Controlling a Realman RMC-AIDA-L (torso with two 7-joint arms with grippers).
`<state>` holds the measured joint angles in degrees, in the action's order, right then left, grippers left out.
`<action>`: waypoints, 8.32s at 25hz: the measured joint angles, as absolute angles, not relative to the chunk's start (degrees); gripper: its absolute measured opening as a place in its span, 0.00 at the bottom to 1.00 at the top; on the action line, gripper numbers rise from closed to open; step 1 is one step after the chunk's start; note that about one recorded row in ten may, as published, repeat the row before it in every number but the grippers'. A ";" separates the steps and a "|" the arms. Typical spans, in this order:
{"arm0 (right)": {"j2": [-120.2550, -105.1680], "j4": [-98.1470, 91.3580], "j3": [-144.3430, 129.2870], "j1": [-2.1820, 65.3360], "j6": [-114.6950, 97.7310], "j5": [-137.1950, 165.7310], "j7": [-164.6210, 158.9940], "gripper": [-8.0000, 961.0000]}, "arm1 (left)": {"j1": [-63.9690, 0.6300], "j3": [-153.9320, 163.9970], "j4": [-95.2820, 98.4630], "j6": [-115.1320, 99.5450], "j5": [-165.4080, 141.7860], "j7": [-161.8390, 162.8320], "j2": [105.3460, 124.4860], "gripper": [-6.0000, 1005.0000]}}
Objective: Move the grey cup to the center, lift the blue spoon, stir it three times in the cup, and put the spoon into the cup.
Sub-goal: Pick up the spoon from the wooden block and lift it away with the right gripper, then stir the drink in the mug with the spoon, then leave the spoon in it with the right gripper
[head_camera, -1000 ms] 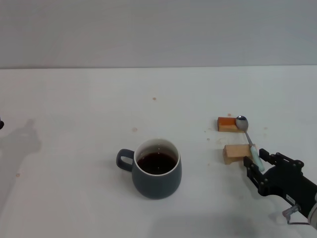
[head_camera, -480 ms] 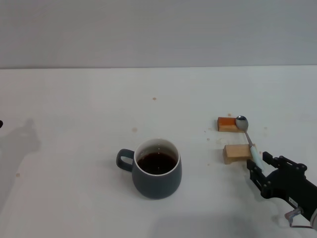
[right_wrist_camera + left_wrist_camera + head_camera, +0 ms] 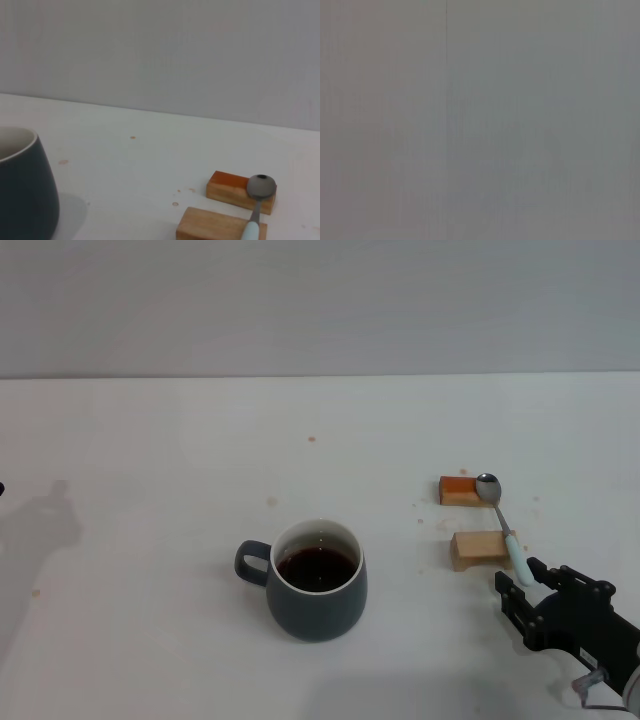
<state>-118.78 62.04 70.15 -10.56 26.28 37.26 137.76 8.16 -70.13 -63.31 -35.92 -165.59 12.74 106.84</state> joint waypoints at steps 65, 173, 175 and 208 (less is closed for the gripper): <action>-118.50 71.05 69.07 -14.00 20.15 41.05 137.28 0.17 | 8.29 -70.04 -63.19 -35.77 -165.59 12.66 107.53 0.00; -109.32 63.04 108.34 57.88 106.11 124.06 37.35 0.17 | -0.83 -85.55 -55.84 -33.97 -165.50 12.56 114.61 0.00; -109.36 62.74 108.13 58.12 106.07 124.20 37.35 0.17 | -0.89 -85.75 -55.81 -34.19 -165.49 12.33 114.60 0.00; -111.26 52.67 104.85 64.27 101.02 131.89 39.24 0.17 | -0.02 -85.98 -54.25 -37.85 -165.50 12.62 114.87 0.00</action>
<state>-111.26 52.67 104.85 64.27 101.02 131.89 39.24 -0.02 -85.98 -54.25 -37.85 -165.50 12.62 114.87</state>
